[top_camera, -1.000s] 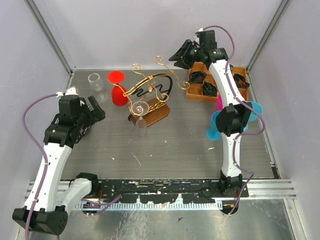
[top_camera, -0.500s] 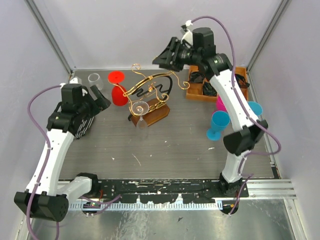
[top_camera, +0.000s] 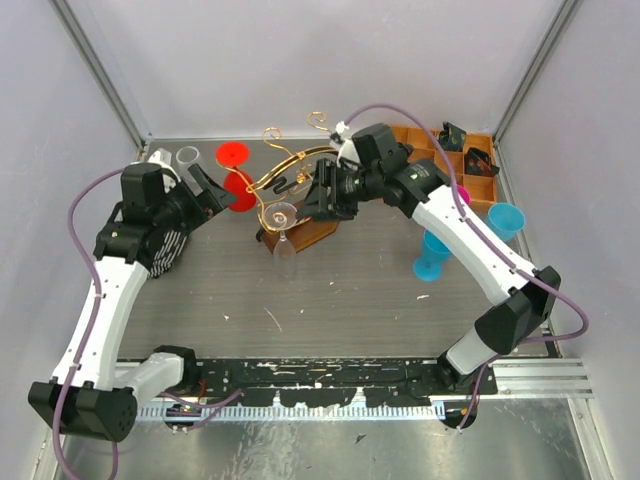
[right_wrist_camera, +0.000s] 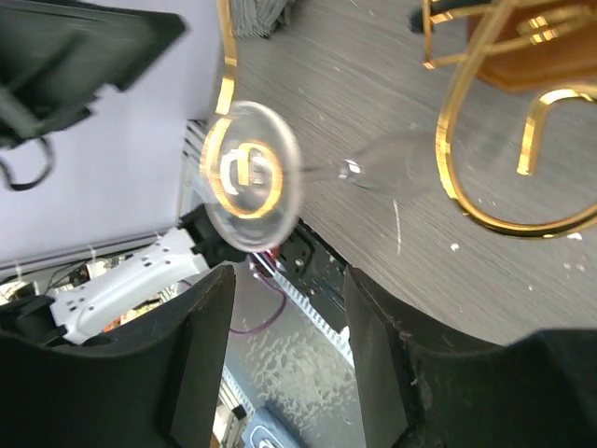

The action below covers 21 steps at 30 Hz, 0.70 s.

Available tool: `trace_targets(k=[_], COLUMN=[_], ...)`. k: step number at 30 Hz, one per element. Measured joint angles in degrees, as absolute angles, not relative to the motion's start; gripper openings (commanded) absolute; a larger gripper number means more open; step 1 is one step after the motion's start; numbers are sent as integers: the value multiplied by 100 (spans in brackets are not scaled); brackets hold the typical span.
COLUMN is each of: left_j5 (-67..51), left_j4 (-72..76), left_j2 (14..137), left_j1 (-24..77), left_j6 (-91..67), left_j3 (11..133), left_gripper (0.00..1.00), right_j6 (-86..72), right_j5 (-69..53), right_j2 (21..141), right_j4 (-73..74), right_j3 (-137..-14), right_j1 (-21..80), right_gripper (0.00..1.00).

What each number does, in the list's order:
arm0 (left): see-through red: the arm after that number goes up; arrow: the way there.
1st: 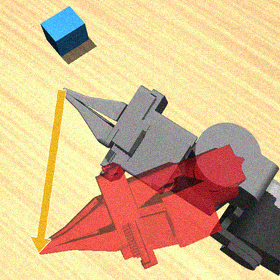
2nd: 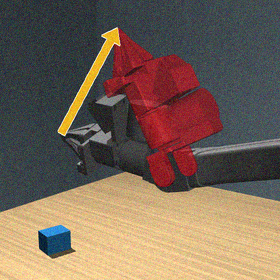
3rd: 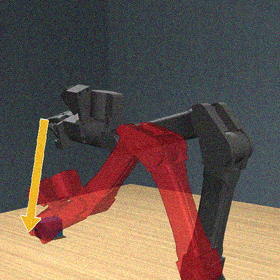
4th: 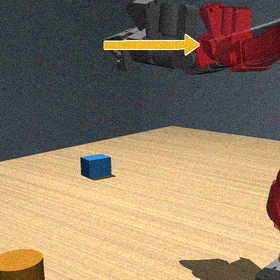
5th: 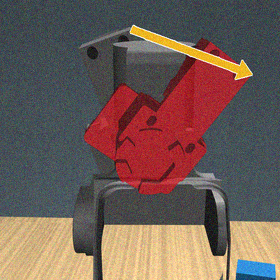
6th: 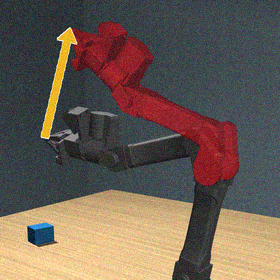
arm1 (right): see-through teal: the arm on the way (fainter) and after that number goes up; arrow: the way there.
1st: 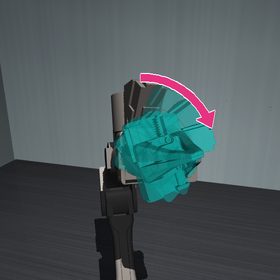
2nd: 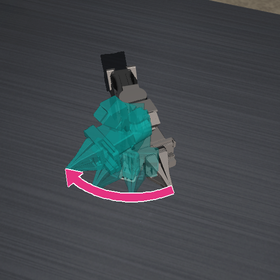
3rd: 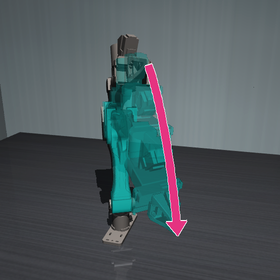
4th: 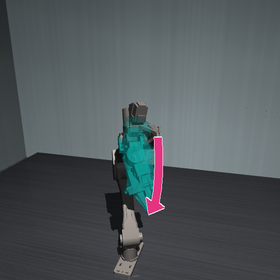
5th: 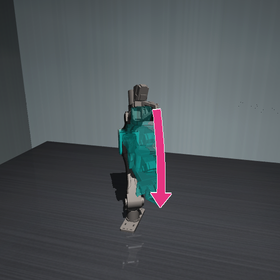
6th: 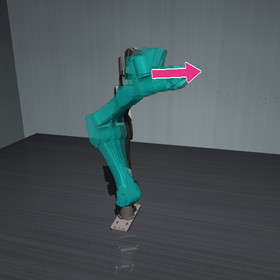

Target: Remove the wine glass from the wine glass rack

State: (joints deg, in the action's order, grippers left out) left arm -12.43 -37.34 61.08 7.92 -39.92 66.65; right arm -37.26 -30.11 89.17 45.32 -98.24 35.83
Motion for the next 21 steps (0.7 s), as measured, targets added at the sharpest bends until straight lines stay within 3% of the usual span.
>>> trace_targets(k=[5, 21], left_j5=[-1304, -1308], left_j4=[-3719, -3756], left_j2=[5909, 5828], left_j1=[792, 792], left_j6=[-4018, -3948], left_j3=[6567, 6508], left_gripper=[95, 96], right_j6=[-3721, -4034], right_j5=[-2989, -3162], right_j2=[8917, 8986], right_j4=[4536, 3645], right_j3=[-9255, -9074], right_j1=[3583, 3590], right_gripper=[56, 53])
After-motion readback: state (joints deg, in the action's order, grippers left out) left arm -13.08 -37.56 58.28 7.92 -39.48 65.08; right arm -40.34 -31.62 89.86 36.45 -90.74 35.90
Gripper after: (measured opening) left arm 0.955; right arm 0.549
